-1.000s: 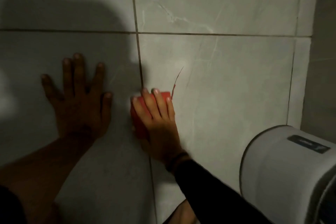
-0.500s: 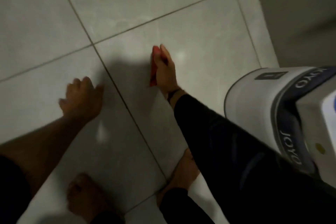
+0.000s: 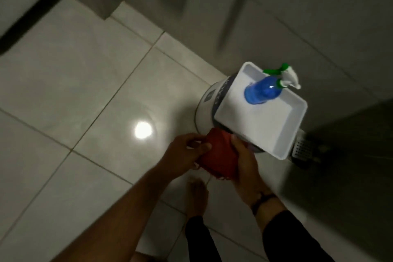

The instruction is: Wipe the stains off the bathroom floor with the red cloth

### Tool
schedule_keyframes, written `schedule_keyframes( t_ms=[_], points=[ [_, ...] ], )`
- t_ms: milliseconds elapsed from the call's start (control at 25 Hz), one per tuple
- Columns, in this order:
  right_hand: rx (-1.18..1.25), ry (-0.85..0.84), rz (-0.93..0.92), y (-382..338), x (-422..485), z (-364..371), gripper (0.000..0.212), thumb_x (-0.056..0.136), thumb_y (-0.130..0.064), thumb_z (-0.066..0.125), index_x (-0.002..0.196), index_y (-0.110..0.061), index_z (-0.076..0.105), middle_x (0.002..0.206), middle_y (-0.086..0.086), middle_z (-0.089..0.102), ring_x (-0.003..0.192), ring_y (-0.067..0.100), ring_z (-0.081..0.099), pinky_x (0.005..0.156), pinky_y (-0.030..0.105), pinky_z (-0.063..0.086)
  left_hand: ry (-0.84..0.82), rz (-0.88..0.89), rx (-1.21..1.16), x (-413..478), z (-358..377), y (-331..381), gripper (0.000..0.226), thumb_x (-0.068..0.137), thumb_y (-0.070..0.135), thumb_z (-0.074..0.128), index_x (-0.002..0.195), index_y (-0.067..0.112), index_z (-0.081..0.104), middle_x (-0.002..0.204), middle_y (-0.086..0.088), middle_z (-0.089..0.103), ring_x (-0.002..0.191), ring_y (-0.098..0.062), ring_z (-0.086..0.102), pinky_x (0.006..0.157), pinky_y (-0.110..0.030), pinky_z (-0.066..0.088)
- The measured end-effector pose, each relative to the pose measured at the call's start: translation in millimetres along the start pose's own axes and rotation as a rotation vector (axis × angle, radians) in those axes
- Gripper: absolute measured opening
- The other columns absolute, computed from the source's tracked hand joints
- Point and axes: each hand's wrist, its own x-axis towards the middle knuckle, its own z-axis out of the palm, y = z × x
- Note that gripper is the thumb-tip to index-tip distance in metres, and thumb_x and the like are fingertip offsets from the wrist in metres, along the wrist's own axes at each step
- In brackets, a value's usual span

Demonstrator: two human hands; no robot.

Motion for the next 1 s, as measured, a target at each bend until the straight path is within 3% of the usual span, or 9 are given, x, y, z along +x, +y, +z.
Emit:
schedule_keyframes(
  t_ms=[120,240,320,480,640,800,880,1000],
  points=[
    [0.074,0.106,0.065,-60,24,-41,0.047,0.098,-0.017,0.057,0.143,-0.006,0.066,0.129,0.025,0.075,0.108,0.044,0.071,0.080,0.044,0.060,0.004,0.042,0.247,39,57,59,0.036,0.087,0.032,0.079,0.123,0.027,0.077,0.103,0.002,0.081,0.088,-0.018,0.078,0.077,-0.031,0.063],
    [-0.002,0.161,0.034,-94,64,-60,0.048,0.097,-0.004,0.054,0.144,-0.008,0.066,0.136,0.022,0.073,0.118,0.042,0.069,0.097,0.048,0.060,0.073,0.084,0.556,85,105,95,0.040,0.089,0.040,0.070,0.125,0.024,0.073,0.110,0.003,0.075,0.089,-0.015,0.069,0.075,-0.026,0.050],
    [-0.111,0.148,0.017,-103,93,-66,0.046,0.102,-0.004,0.057,0.148,-0.010,0.064,0.140,0.018,0.072,0.125,0.038,0.068,0.109,0.054,0.059,0.108,0.112,0.721,112,126,101,0.039,0.096,0.041,0.064,0.123,0.014,0.071,0.117,-0.007,0.075,0.098,-0.026,0.072,0.078,-0.030,0.046],
    [-0.265,0.139,0.060,-104,151,-76,0.046,0.096,-0.001,0.074,0.142,-0.003,0.068,0.139,0.024,0.072,0.123,0.041,0.072,0.108,0.062,0.060,0.219,0.090,0.913,154,147,89,0.035,0.104,0.032,0.053,0.125,0.008,0.068,0.128,-0.018,0.073,0.118,-0.039,0.071,0.080,-0.038,0.043],
    [-0.514,0.226,0.007,-99,171,-75,0.073,0.079,-0.011,0.095,0.144,-0.001,0.064,0.144,0.020,0.070,0.126,0.037,0.071,0.110,0.053,0.060,0.222,0.052,1.040,169,154,85,0.032,0.105,0.023,0.054,0.131,0.009,0.067,0.129,-0.016,0.070,0.119,-0.037,0.071,0.090,-0.046,0.056],
    [-0.661,0.338,-0.081,-102,171,-76,0.107,0.072,-0.028,0.101,0.157,-0.009,0.040,0.157,0.014,0.057,0.142,0.035,0.059,0.121,0.047,0.051,0.283,0.159,1.037,157,165,95,0.044,0.102,0.027,0.064,0.144,0.014,0.059,0.142,-0.014,0.061,0.128,-0.036,0.065,0.103,-0.051,0.058],
    [-0.670,0.349,-0.139,-109,152,-68,0.100,0.079,-0.029,0.095,0.159,-0.010,0.038,0.159,0.013,0.055,0.144,0.035,0.058,0.124,0.047,0.048,0.305,0.221,1.040,137,161,104,0.046,0.102,0.028,0.064,0.146,0.016,0.056,0.141,-0.012,0.060,0.127,-0.034,0.064,0.100,-0.051,0.060],
    [-0.514,0.440,-0.223,-113,103,-53,0.065,0.089,-0.029,0.084,0.143,-0.014,0.050,0.146,0.011,0.065,0.134,0.036,0.064,0.120,0.046,0.050,0.387,0.293,0.931,87,143,96,0.042,0.103,0.032,0.061,0.143,0.018,0.059,0.140,-0.008,0.063,0.124,-0.028,0.066,0.099,-0.044,0.060]
  ],
)
